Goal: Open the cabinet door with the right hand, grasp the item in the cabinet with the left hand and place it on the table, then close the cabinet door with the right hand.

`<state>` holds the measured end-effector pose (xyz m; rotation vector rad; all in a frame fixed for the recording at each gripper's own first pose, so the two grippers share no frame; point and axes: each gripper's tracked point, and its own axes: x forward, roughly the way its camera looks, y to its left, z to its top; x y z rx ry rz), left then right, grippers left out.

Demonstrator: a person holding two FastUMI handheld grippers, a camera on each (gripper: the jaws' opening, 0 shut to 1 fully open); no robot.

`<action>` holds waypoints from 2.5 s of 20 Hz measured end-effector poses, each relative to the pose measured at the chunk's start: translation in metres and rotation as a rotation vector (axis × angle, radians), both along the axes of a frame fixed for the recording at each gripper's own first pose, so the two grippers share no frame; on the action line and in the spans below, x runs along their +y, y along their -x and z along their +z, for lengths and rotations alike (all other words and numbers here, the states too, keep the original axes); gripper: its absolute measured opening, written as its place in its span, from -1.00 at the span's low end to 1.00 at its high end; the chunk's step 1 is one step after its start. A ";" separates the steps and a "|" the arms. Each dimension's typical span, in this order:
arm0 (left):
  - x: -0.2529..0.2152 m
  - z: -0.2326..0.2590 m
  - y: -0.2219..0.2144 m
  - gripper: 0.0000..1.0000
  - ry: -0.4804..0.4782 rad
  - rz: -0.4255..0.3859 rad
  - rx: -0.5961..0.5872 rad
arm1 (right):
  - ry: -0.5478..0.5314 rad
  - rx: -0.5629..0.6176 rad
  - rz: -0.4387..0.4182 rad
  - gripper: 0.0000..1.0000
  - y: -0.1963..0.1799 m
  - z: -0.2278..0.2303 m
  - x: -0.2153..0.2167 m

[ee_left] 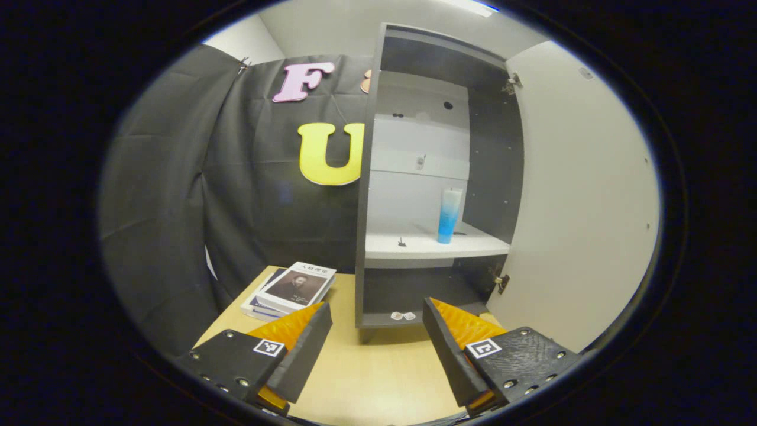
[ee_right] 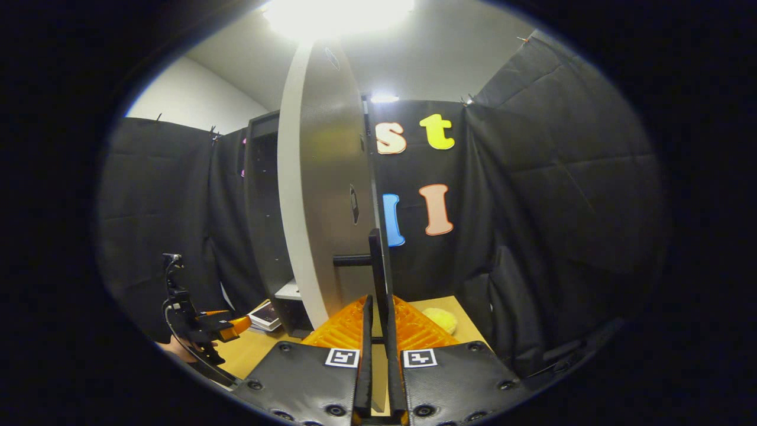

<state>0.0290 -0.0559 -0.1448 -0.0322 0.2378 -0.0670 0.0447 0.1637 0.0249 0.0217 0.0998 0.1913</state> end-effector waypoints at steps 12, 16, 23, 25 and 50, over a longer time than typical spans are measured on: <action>-0.019 0.012 -0.022 0.90 0.022 -0.057 -0.017 | -0.130 -0.039 -0.057 -0.87 0.005 0.013 -0.003; -0.023 0.018 -0.035 0.84 0.006 -0.092 -0.031 | -0.144 -0.053 -0.145 -0.88 0.005 0.016 -0.021; -0.024 0.031 -0.050 0.91 0.023 -0.100 -0.044 | -0.176 -0.114 -0.290 -1.00 -0.016 0.030 -0.049; -0.027 0.042 -0.058 0.91 0.031 -0.109 -0.056 | -0.154 -0.128 -0.325 -0.95 -0.011 0.034 -0.062; -0.137 0.071 -0.219 0.84 0.045 -0.276 -0.073 | -0.016 0.011 -0.475 0.95 -0.189 -0.015 -0.162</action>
